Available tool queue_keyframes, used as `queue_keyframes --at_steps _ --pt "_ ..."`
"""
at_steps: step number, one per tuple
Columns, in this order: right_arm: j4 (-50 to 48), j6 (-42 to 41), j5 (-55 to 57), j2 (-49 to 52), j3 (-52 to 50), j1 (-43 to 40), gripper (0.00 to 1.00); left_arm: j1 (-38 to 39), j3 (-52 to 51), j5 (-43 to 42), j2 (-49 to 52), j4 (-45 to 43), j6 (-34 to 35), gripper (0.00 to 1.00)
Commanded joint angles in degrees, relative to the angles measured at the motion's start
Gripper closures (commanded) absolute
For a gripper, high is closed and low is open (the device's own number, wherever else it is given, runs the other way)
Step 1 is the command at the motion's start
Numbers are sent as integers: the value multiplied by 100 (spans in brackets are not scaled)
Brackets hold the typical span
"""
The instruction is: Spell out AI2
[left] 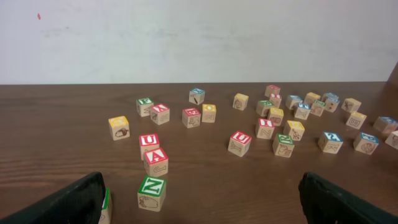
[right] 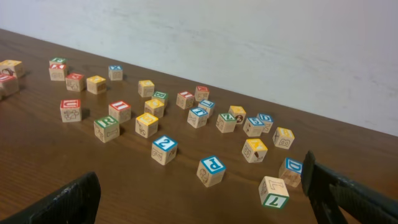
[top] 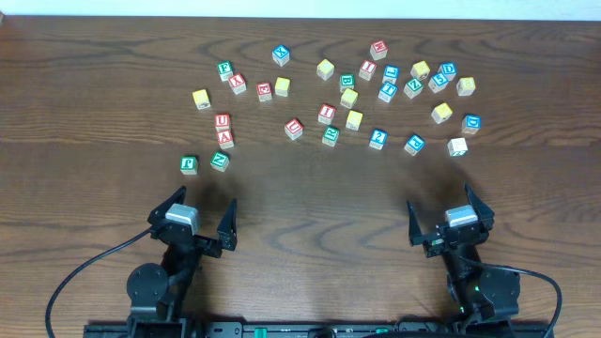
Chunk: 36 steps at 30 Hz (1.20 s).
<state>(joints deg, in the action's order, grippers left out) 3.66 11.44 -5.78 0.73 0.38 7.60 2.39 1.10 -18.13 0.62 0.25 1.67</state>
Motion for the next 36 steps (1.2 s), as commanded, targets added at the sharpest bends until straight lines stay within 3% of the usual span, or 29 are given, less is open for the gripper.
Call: queue_keyframes --at_steps 1,22,27,31,36 --pt "24 -68 26 -42 -7 -66 1 -13 -85 -155 -39 229 50 2" --pt "24 -68 26 -42 -7 -66 1 -13 -85 -157 -39 212 61 2" --pt "26 -68 24 -42 -7 -66 1 -13 -22 -162 -39 -168 592 2" --pt "24 -68 24 -42 -7 -66 1 -13 428 127 0 -396 658 2" --pt "24 -68 24 -42 -7 -66 1 -13 2028 1145 929 332 588 2"
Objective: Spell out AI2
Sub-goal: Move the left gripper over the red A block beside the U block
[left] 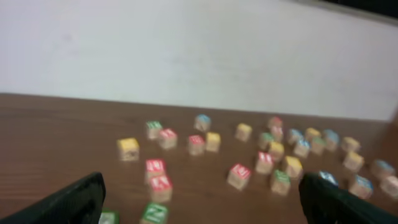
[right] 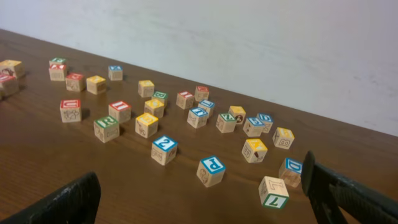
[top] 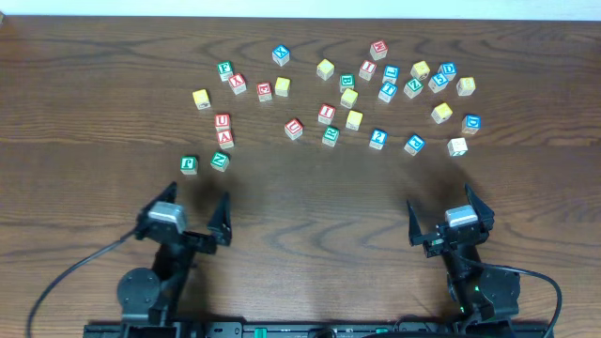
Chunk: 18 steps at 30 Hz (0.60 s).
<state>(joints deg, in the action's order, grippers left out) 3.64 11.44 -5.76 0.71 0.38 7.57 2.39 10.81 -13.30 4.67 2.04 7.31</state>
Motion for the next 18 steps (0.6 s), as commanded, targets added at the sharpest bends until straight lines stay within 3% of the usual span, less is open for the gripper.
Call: queue_keyframes --at_steps 1,11,14,18 --pt "26 -68 24 -39 -7 -63 1 -13 1537 673 911 363 -44 2" --pt "26 -68 22 -39 -7 -63 1 -13 6723 671 5134 3578 -474 2" --pt "26 -68 24 -39 -7 -63 1 -13 7377 640 5827 4096 -470 2" --pt "26 -68 22 -39 -7 -63 1 -13 7427 629 6356 4682 -472 2"
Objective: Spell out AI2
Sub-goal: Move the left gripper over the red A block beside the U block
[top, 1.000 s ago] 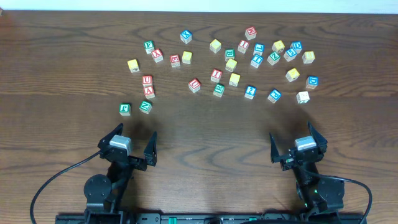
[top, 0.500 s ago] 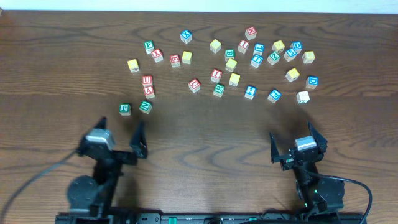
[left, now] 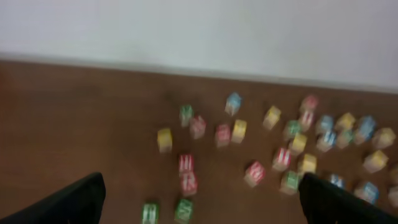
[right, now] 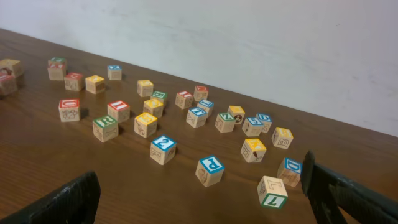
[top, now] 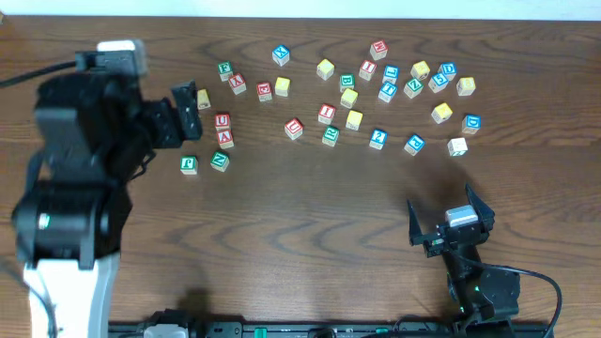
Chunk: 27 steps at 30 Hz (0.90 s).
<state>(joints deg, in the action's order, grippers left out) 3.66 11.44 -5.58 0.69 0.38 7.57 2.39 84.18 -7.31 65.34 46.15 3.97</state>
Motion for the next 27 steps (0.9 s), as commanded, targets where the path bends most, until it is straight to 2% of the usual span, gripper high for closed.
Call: queue_keyframes --at_steps 1,8,14,27 --pt "24 -68 4 -37 -7 -63 1 -13 85 28 404 293 -136 2" --pt "24 -68 7 -37 -7 -63 1 -13 85 -61 1215 527 -87 2" --pt "24 -68 7 -37 -7 -63 1 -13 85 -55 2041 994 240 2" --pt "24 -68 7 -37 -7 -63 1 -13 116 -61 3425 721 1311 2"
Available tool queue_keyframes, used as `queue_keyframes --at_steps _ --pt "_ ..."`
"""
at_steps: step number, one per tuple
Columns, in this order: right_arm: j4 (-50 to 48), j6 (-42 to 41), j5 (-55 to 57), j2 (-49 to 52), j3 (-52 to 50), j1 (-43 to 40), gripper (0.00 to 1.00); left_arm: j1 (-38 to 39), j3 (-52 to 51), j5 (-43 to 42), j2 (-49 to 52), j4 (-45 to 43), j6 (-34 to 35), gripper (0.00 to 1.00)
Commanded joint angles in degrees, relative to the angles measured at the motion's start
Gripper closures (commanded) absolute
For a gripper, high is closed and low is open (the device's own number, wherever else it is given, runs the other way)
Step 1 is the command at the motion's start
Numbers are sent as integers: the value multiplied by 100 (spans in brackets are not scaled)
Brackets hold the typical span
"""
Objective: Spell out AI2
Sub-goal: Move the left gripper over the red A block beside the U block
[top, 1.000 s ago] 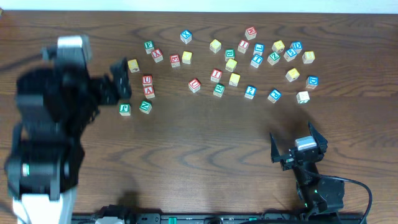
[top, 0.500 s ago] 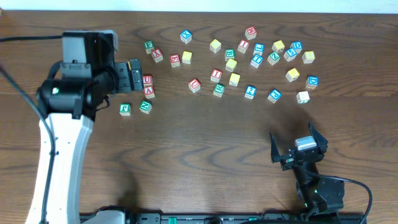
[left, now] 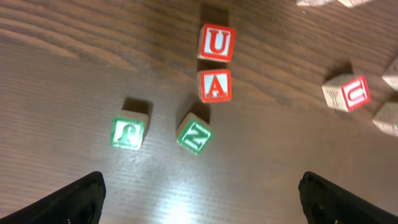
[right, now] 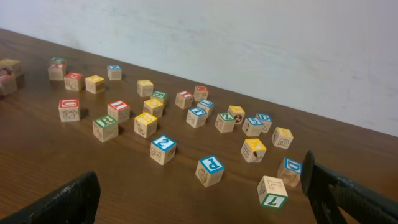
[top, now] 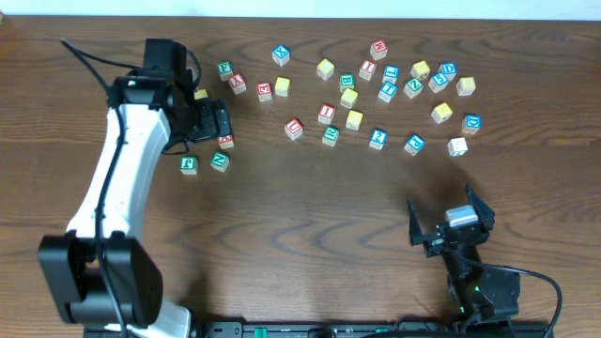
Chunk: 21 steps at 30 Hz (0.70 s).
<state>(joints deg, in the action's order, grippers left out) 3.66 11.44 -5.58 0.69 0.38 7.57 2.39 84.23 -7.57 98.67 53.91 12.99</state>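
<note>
The red A block (left: 214, 85) lies just below a red U block (left: 216, 42), with two green blocks (left: 194, 135) nearer. My left gripper (top: 203, 124) hangs open over that spot, its fingers (left: 74, 198) wide apart with nothing between them; in the overhead view it hides most of the A. Mid-table are the red I block (top: 326, 113) and the blue 2 block (top: 377, 137), and the right wrist view shows the I block (right: 119, 111) and 2 block (right: 163, 149) as well. My right gripper (top: 443, 208) rests open at the front right.
Several more letter blocks are scattered across the far half of the table, thickest at the back right (top: 420, 70). A second red U block (top: 294, 129) lies mid-table. A blue P block (right: 210, 170) and a green 7 block (right: 273, 191) sit nearest the right gripper.
The left arm was raised high at the table's left; now it reaches out lower, its open gripper over the U and A blocks with the wrist camera looking straight down. The right arm has not moved.
Both grippers rested open at the front edge. The left one then sat slightly further left, then stood high over the left side of the table, and now hangs above the red A block. No block has moved, and the right gripper kept its place.
</note>
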Motion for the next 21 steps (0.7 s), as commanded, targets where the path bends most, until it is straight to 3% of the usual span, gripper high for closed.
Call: queue_keyframes --at_steps 1,21 --pt "24 -68 7 -37 -7 -63 1 -11 118 -35 109 -85 433 2" --pt "24 -68 4 -37 -7 -63 1 7 120 256 136 -323 728 2"
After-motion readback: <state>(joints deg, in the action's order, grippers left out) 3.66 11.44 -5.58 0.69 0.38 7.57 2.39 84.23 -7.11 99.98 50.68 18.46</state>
